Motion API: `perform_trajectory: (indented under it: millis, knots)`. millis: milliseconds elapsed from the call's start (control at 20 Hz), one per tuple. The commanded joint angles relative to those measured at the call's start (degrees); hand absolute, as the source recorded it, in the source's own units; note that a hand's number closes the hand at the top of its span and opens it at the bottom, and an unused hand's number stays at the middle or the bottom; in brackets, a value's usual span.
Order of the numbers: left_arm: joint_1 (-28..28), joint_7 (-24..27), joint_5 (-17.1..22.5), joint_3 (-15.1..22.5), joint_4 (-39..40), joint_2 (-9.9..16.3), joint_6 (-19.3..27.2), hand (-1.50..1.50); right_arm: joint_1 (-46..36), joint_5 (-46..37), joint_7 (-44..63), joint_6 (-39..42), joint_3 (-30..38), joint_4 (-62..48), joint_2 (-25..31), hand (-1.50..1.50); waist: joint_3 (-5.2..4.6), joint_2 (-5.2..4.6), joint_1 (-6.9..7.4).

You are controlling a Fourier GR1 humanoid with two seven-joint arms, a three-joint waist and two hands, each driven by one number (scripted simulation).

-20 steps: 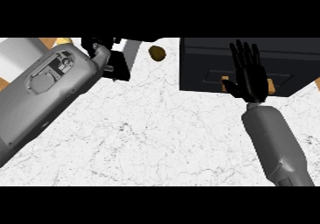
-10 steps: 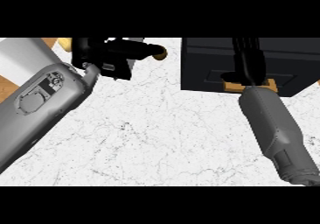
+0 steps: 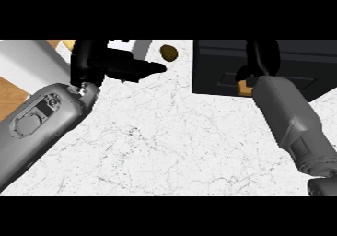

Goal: Pick up the can, place it into the drawer and close the drawer

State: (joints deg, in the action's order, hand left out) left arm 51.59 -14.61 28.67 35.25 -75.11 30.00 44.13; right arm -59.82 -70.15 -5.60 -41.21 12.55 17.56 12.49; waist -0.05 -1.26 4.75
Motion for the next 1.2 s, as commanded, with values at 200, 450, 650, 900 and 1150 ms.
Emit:
perform_trajectory:
  millis: [200, 450, 650, 900, 1150]
  knots:
    - [-1.52, -0.60, -1.87, 0.11, -3.18, 0.14, -0.08, -1.50, -5.31, 2.07, -1.97, -0.34, 2.75, -4.43, -0.24, -1.50, 0.27, -0.72, 0.95]
    - [-4.53, 0.52, -1.38, -0.92, -3.44, -0.13, -0.10, -1.50, -5.84, 8.99, -9.38, -0.35, 8.10, -1.88, -3.06, -1.50, 0.37, -0.73, 0.60]
    - [-5.70, 0.82, -2.15, -0.58, -4.80, 0.11, 0.21, -1.50, -8.53, 15.25, -13.28, 4.27, 13.35, -0.72, -3.56, -1.50, 0.37, -0.24, 0.20]
    - [-10.01, 3.33, -2.52, -1.30, -5.19, 0.60, -0.13, -1.50, -8.73, 20.79, -18.76, 6.43, 17.64, 0.25, -6.19, -1.50, 0.23, 0.01, -0.61]
    - [-9.98, 2.44, -3.64, -1.85, -4.98, 0.70, 1.17, -1.50, -9.41, 29.67, -21.29, 13.66, 24.89, 0.38, -6.32, -1.50, 0.26, 0.26, -1.81]
